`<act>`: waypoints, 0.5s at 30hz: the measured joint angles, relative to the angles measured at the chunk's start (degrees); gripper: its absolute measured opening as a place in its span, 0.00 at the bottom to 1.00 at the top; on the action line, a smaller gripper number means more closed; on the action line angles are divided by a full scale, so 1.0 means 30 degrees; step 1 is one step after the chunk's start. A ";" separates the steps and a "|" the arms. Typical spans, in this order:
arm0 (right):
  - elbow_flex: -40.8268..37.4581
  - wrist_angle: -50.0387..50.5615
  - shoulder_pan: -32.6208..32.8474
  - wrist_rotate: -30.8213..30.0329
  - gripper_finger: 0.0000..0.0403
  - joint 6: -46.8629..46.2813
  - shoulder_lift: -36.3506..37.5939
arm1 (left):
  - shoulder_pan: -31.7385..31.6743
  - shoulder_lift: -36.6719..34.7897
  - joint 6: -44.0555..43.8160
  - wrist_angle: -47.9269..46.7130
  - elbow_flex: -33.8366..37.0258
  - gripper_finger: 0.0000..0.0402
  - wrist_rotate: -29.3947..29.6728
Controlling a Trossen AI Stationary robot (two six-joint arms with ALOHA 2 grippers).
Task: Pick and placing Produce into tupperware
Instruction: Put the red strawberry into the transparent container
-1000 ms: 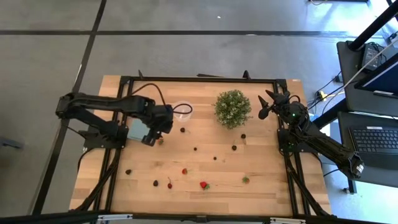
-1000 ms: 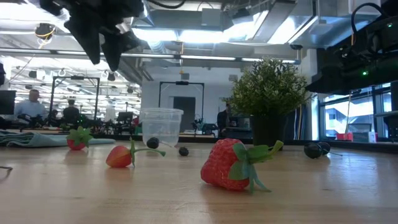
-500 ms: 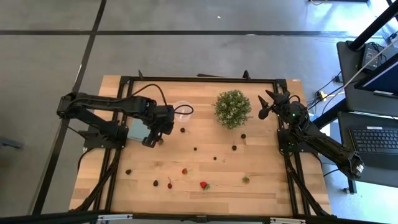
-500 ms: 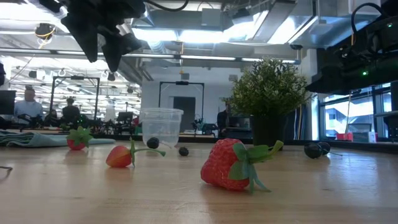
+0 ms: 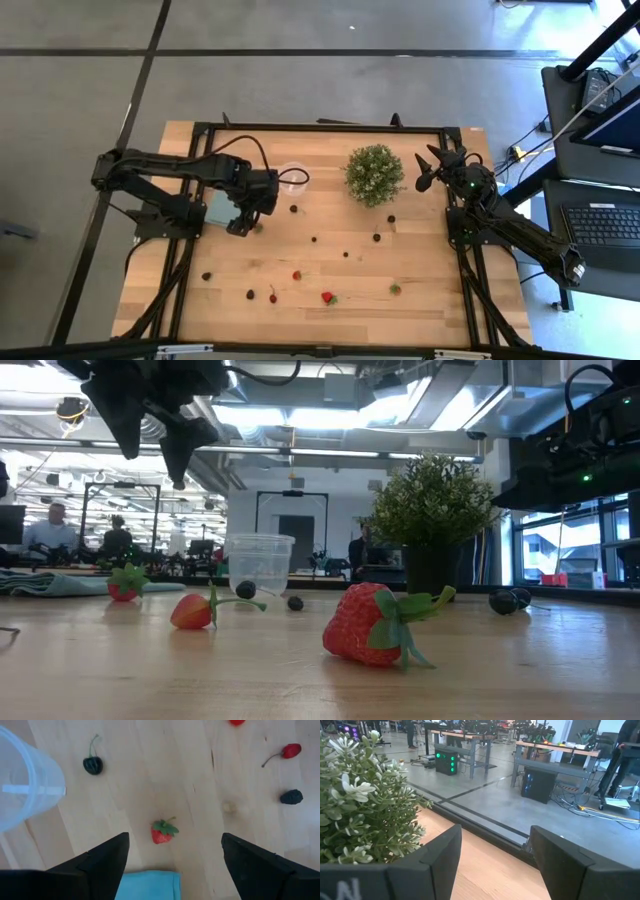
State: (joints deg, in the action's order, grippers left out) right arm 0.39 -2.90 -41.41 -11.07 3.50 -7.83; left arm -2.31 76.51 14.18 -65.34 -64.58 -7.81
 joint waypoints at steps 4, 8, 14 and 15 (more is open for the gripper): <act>-0.0001 0.0000 0.0000 0.0000 0.59 -0.0005 0.0004 | 0.0000 0.0016 -0.0202 -0.0173 0.0008 0.76 0.0266; 0.0002 0.0000 0.0000 0.0007 0.59 -0.0078 0.0002 | 0.0000 0.0109 -0.0226 -0.0185 0.0871 0.76 0.0479; 0.0004 0.0000 0.0000 0.0007 0.59 -0.0076 0.0004 | 0.0083 0.0117 -0.0235 0.2648 0.3850 0.77 -0.0255; 0.0005 0.0000 0.0000 0.0007 0.59 -0.0078 0.0003 | 0.0157 0.0117 -0.0152 0.3260 0.4301 0.76 -0.0170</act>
State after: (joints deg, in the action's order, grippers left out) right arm 0.40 -2.90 -41.41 -11.05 3.27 -7.82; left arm -1.84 76.86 13.72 -55.56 -51.67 -8.32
